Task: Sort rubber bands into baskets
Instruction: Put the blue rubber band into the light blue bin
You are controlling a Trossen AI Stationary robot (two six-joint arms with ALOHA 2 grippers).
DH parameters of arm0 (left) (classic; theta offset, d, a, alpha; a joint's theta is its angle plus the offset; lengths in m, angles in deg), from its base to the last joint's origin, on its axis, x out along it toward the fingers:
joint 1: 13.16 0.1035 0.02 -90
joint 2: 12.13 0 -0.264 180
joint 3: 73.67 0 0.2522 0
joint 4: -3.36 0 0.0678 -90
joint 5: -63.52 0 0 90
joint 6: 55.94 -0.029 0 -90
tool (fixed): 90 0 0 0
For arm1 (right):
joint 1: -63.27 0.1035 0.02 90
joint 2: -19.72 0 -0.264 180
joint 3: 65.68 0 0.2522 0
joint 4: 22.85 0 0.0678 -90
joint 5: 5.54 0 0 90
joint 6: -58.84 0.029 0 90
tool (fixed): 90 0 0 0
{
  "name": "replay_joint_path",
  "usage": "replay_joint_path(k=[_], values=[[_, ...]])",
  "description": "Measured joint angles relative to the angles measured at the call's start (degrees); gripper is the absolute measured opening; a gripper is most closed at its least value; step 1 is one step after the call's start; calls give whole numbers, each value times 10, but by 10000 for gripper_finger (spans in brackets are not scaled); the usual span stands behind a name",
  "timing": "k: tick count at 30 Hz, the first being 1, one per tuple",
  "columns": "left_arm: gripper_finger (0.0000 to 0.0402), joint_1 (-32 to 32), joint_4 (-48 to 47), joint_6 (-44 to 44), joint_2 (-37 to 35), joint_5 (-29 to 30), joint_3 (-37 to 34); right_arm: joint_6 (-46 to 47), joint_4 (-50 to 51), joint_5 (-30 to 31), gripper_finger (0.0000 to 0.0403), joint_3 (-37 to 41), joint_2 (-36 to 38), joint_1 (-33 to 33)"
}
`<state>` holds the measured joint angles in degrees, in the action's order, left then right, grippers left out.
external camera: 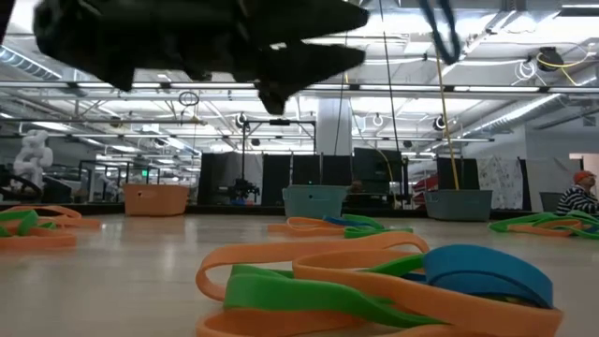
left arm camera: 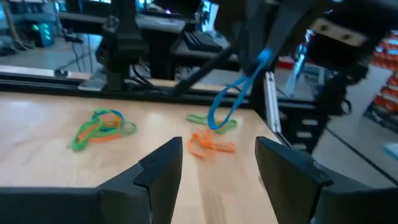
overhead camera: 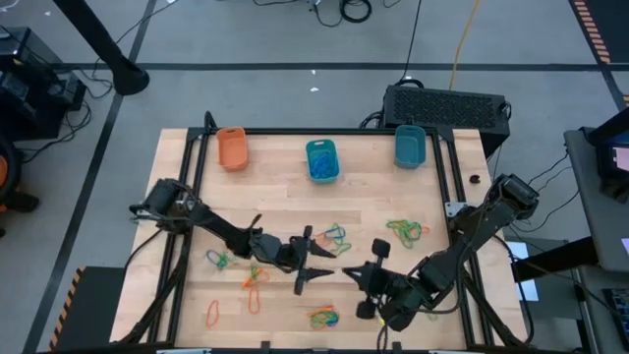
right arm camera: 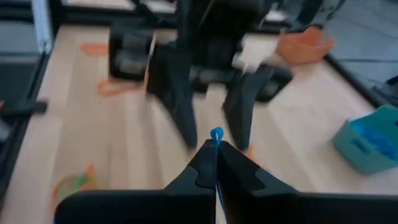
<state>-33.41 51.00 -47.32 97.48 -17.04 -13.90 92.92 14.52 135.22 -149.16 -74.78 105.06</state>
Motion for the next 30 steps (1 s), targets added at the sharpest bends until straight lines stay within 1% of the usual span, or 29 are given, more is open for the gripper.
replay_joint_path(k=[3, 6, 8, 14, 19, 23, 27, 30], values=[[210, 9, 9, 1, 26, -6, 18, -24, -38, 5, 0, 0, 0, -15], [210, 15, 11, 16, 37, -2, 31, -32, -57, 1, 0, 0, 0, -28], [210, 18, 13, 16, 37, -5, 34, -33, -55, 2, 0, 0, 0, -36], [210, 17, 4, 15, 37, -52, 34, -37, -49, -2, 0, 0, 0, -48], [210, 20, -12, 15, 38, -54, 33, -34, -38, -31, 0, 0, 0, -51], [210, 24, -19, 15, 37, -74, 33, -22, -25, -57, 0, 0, 0, -51], [210, 27, -17, 16, 37, -74, 33, -11, -22, -56, 0, 0, -2, -51], [210, 25, -4, 16, 37, -74, 33, -7, -23, -45, 0, 0, -11, -55]])
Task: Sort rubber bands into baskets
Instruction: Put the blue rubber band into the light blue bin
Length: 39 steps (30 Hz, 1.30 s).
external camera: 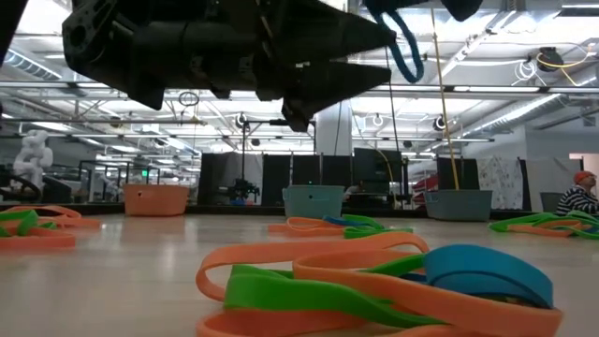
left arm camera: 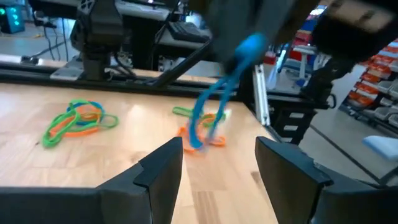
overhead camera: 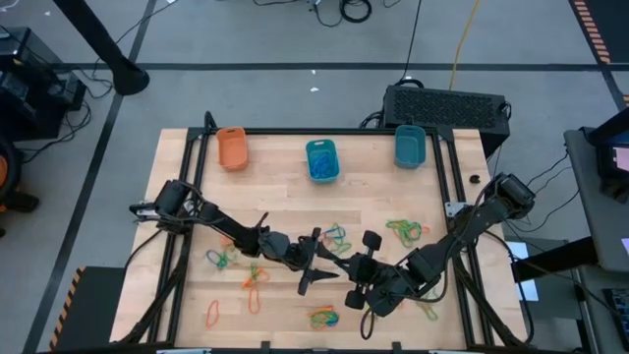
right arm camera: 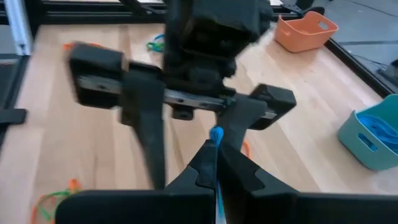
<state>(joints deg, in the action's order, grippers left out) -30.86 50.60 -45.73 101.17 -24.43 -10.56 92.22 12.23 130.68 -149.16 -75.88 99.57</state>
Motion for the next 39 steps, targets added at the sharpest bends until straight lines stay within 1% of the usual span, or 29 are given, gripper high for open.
replay_joint_path(k=[9, 12, 14, 16, 22, 23, 27, 29, 32, 37, 39], values=[[210, 1, 6, 0, 0, 4, 0, 0, -6, 7, 0, 0, -9, -4], [199, 1, 7, 0, 0, 7, 0, 0, -7, 5, 0, 0, -9, -4], [179, 1, 6, 0, 0, 13, 0, 0, -7, 3, 0, 0, -9, -5], [148, 1, 6, 0, 0, 18, 0, 0, -7, 3, 0, 0, -9, -5], [20, 2, 7, -5, 0, 23, 0, -9, -7, 2, 0, 0, -9, -5], [11, 2, 7, -7, 0, 25, 0, -10, -7, 2, 0, 0, -9, -5], [7, 1, 6, -11, 0, 29, 0, -9, -7, -6, 0, 0, -9, -6], [4, 1, 6, -11, 0, 29, 0, -8, -7, -23, 3, 0, -9, -10], [4, 1, 6, -11, 0, 29, 0, -5, -7, -59, 27, 0, -9, -19], [3, 1, 3, -12, 0, 29, 0, -26, 6, -61, 99, 0, -2, -30], [2, 3, -19, -15, -6, 30, 0, -37, 23, -62, 129, 0, 13, -30]])
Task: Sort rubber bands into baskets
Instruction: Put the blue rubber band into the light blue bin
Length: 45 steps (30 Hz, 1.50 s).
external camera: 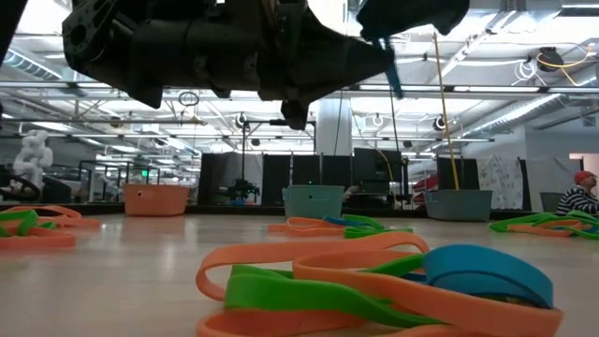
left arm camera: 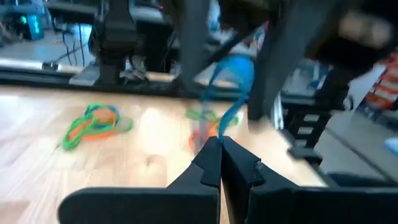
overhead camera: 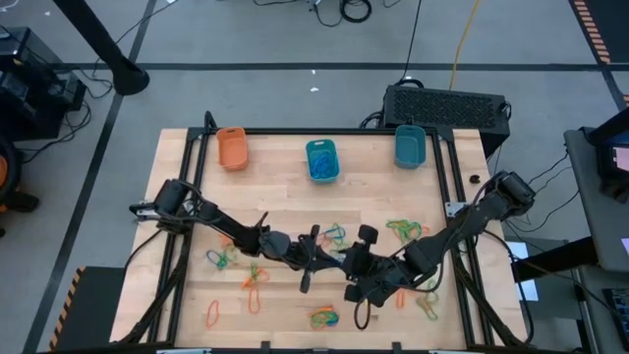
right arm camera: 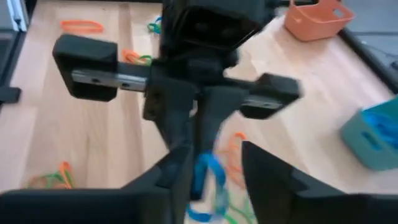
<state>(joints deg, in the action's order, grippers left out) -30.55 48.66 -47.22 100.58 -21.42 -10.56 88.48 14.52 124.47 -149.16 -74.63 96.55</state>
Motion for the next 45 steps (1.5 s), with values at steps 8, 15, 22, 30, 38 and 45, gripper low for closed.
replay_joint_path(k=[8, 15, 22, 30, 38, 45], values=[[1, 58, -223, -19, -116, 31, 0, 69, 154, 29, 199, 3, 53, 17], [1, 199, -355, -48, -203, 41, 0, 95, 157, 46, 203, 54, 52, 17], [1, 338, -360, -2, -190, -47, 0, 113, 152, 4, 203, 69, 52, 12], [1, 422, -363, 51, -138, -119, 12, 115, 144, 4, 203, 69, 52, 11], [23, 437, -371, 89, -97, -154, 64, 110, 143, 2, 203, 69, 52, 0], [84, 438, -472, 89, -97, -149, 109, 113, 143, 0, 203, 69, 52, 2]])
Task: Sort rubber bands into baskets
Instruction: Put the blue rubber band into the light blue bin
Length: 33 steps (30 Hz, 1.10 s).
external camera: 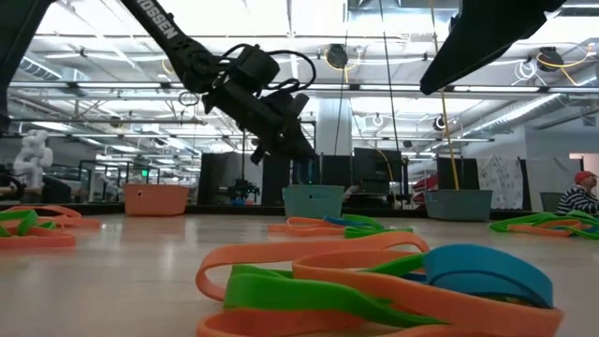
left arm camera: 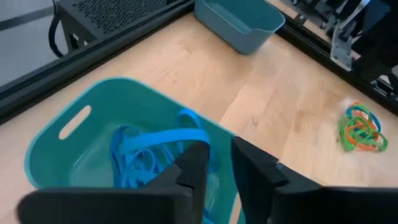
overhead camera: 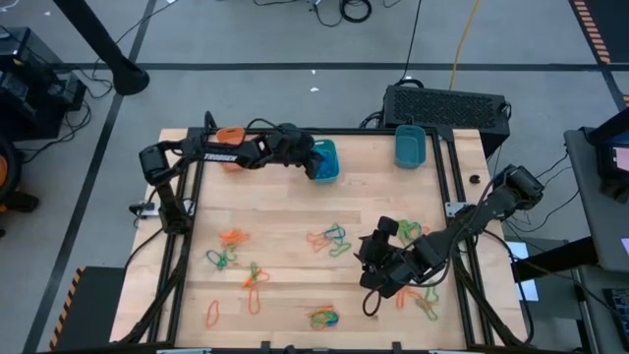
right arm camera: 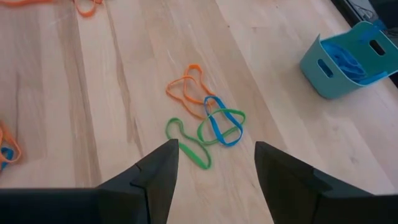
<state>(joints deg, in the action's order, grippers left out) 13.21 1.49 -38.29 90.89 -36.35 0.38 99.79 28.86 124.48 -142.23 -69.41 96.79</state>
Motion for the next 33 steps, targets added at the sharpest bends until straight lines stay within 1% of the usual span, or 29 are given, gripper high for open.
replay_joint_path(k=[2, 8, 15, 17, 20, 23, 26, 28, 31, 33], values=[[100, 0, -21, 0, 0, 0, 8, 2, 0, 0, 203, 0, 0, 0], [131, 0, -34, 1, 0, 0, 9, 1, 0, -1, 203, 0, 0, -1], [136, 0, -78, -16, 0, -1, 12, 2, 1, -1, 203, 0, 0, -1], [136, 0, -101, -18, 0, -1, 24, 0, 0, 1, 203, 0, 0, -1], [136, 0, -131, -19, 6, -1, 61, -3, 0, 1, 203, 0, 0, -5], [136, 0, -204, -41, 7, 3, 110, -10, -5, 2, 203, 0, 0, -9], [136, 0, -259, -57, 13, 25, 152, -14, -5, 1, 203, 0, 0, -13], [136, 3, -289, -60, 14, 32, 165, -15, -4, 1, 203, 0, 0, -13], [136, 5, -287, -60, 18, 34, 171, -24, -4, 0, 203, 0, 0, -13], [136, 6, -295, -60, 19, 34, 171, -27, -4, -10, 203, 0, 0, -13]])
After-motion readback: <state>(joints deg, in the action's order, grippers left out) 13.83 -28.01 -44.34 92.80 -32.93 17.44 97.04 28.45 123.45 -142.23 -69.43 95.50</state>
